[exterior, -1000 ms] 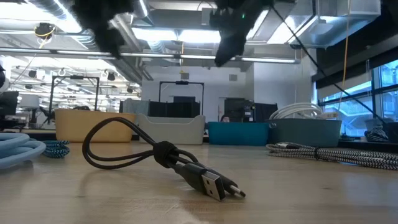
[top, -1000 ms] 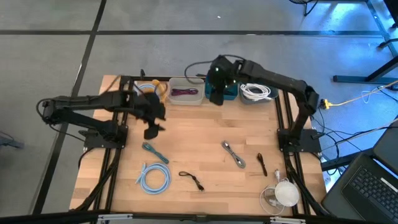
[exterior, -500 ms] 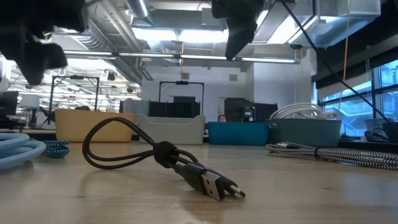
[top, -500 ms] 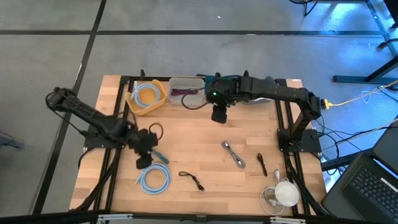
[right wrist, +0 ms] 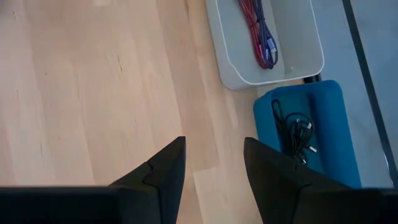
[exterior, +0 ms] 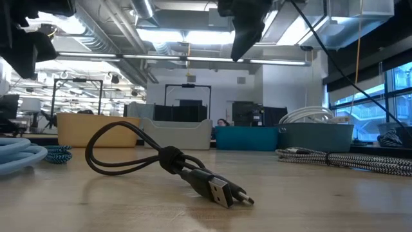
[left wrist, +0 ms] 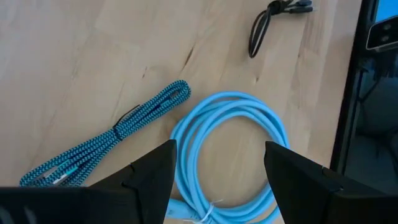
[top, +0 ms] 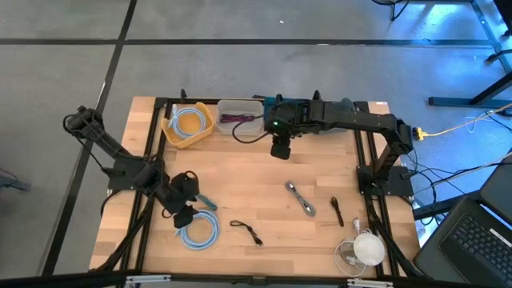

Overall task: Pick & Place USB Port
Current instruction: Put the blue HDMI cable into the yellow bin

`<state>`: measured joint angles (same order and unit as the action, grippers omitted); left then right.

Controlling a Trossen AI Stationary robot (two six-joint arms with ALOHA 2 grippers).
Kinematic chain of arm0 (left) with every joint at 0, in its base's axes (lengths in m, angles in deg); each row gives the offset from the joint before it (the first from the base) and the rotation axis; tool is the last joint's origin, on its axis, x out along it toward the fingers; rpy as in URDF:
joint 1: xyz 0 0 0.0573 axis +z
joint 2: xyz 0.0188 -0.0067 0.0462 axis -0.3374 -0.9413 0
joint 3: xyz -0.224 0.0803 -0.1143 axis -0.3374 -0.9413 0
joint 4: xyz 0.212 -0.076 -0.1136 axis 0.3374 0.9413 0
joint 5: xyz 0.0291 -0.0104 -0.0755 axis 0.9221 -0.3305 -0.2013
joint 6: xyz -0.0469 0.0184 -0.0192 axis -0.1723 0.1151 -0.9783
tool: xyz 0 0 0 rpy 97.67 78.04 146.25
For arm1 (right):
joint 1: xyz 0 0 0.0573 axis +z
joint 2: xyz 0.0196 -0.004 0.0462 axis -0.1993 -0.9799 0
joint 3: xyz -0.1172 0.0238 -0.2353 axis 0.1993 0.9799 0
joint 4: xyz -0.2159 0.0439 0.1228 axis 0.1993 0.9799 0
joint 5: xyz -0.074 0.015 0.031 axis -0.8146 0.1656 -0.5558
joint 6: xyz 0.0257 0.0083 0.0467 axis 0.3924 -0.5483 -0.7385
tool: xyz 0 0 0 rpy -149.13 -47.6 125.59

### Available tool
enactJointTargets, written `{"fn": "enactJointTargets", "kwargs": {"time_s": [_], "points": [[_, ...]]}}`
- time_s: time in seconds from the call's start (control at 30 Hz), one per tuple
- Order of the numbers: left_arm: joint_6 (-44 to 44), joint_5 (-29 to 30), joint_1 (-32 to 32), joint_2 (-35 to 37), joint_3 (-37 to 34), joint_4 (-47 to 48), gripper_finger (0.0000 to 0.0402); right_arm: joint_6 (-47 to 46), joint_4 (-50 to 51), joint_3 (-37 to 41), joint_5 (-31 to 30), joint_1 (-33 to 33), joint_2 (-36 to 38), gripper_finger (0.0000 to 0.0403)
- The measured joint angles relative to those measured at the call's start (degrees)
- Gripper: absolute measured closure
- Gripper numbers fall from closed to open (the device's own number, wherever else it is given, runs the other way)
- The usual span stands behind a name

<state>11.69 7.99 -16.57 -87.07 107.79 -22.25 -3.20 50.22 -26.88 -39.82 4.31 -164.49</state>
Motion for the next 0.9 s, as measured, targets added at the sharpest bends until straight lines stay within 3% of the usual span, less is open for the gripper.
{"fn": "enactJointTargets", "kwargs": {"time_s": [0.43, 0.9], "points": [[0.6, 0.0, -2.5, -7.9, 0.0, -2.0, 0.0169, 3.6, -3.6, 0.0, 0.0, 0.0, 0.0, 0.0238], [1.1, 1.5, -2.6, -21.5, 0.0, -3.2, 0.0169, 4.6, -4.2, 0.0, 0.0, 0.0, 0.0, 0.0238]]}}
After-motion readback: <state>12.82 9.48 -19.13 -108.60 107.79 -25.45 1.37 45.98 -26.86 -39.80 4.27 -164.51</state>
